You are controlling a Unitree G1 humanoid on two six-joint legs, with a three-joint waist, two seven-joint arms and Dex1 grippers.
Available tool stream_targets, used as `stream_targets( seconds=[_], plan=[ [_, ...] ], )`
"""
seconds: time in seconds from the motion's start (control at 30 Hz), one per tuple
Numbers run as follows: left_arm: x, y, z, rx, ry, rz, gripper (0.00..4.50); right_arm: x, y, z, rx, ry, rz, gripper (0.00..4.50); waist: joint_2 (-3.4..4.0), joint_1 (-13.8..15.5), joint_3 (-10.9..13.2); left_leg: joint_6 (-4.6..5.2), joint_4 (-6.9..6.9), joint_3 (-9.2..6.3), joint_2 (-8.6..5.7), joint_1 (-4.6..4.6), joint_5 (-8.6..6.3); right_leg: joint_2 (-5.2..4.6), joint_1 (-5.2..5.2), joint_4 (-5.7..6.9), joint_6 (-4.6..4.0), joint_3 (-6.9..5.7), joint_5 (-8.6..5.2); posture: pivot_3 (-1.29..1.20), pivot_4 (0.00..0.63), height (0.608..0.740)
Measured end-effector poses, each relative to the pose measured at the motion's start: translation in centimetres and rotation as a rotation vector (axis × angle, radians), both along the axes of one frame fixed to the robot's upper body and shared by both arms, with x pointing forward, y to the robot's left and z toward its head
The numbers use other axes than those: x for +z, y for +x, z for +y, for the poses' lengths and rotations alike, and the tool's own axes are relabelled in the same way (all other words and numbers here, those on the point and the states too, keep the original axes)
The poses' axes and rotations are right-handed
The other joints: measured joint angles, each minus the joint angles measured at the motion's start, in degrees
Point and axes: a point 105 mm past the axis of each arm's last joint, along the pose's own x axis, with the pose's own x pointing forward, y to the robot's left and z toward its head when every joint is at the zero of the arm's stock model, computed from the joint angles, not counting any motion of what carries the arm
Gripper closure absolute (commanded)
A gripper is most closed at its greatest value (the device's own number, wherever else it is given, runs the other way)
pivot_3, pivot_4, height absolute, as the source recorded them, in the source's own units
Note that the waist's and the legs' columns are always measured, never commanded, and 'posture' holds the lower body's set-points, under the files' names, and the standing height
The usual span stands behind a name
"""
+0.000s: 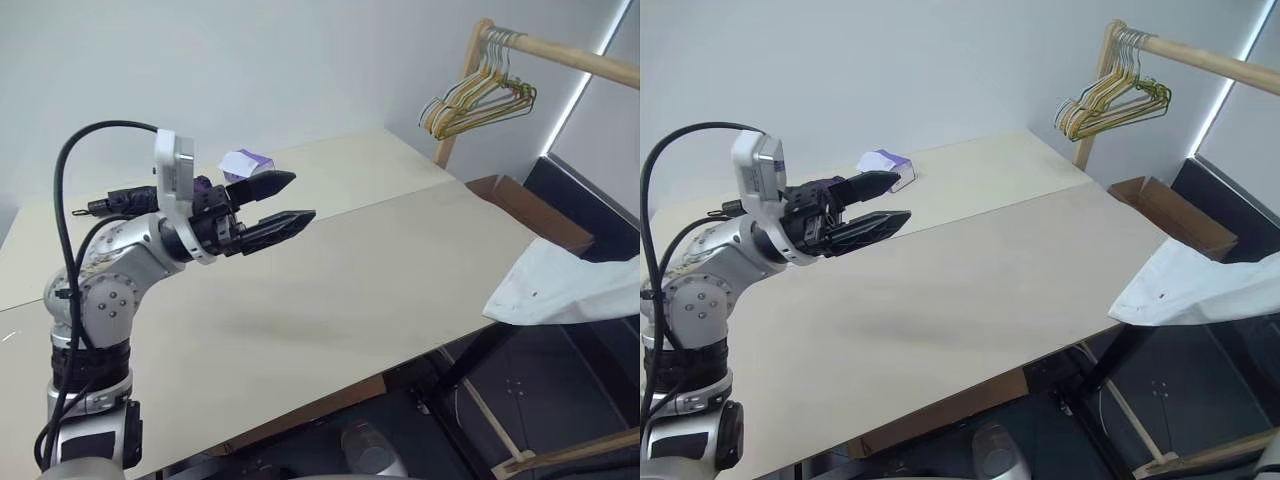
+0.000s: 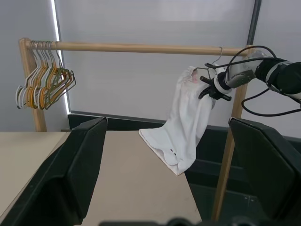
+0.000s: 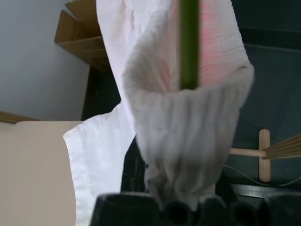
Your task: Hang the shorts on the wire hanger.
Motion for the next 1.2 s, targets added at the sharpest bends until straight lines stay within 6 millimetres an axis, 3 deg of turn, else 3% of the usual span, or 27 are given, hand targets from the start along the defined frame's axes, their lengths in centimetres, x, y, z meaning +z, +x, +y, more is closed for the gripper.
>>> stream_targets(
  seconds=[0.27,0.33,0.5,0.67,0.93,1.1,1.2],
  plan=[
    [-0.1,-0.1,-0.2,-0.009,0.005,0.003,0.00,-0.2,-0.2,-0.2,0.021,-0.045,0.029,0.52,-0.03,0.0,0.0,0.13,0.00,-0.01,-0.01,0.39,-0.21,-0.04,0.60,-0.64,0.13,0.00,0.10,-0.42,0.000,0.740],
    [-0.2,-0.1,-0.2,-0.012,0.006,0.004,0.00,0.0,-0.2,-0.4,0.026,-0.075,0.046,0.02,0.03,0.1,0.0,0.15,0.00,0.00,-0.02,0.39,-0.23,-0.07,0.59,-0.65,0.21,0.00,0.15,-0.42,0.000,0.740],
    [-0.2,-0.1,-0.3,-0.019,0.008,0.004,0.00,0.7,-0.4,-0.9,0.028,-0.224,0.143,0.02,0.18,0.0,-0.1,0.15,0.00,0.02,-0.02,0.38,-0.24,-0.10,0.54,-0.64,0.25,0.04,0.16,-0.42,0.000,0.740],
    [-0.2,-0.2,-0.4,-0.023,0.010,0.003,0.00,3.3,0.1,-0.2,-0.027,-0.496,0.205,0.02,0.39,0.3,-0.2,0.16,0.01,0.02,0.00,0.37,-0.23,-0.27,0.39,-0.53,0.30,0.10,0.19,-0.43,0.000,0.740],
    [0.0,-0.3,-0.5,-0.040,0.014,-0.007,0.00,6.7,-0.2,2.6,-0.214,-0.857,0.141,0.02,0.52,0.6,-0.3,0.18,0.05,-0.01,-0.07,0.22,-0.22,-0.29,0.11,-0.45,0.42,0.18,0.26,-0.43,0.000,0.740],
    [0.0,-0.3,-0.6,-0.044,0.017,-0.010,0.00,8.6,-1.6,3.9,-0.395,-1.024,0.084,0.02,0.60,0.5,-0.3,0.19,0.05,-0.04,-0.07,0.25,-0.21,-0.28,0.11,-0.42,0.42,0.20,0.25,-0.43,0.000,0.740],
    [0.0,-0.2,-0.5,-0.029,0.021,-0.017,0.00,10.9,-1.4,6.6,-0.421,-1.210,-0.052,0.02,0.68,0.3,-0.4,0.19,0.05,-0.02,-0.07,0.34,-0.21,-0.27,0.12,-0.38,0.42,0.27,0.25,-0.41,0.000,0.740]
  ],
)
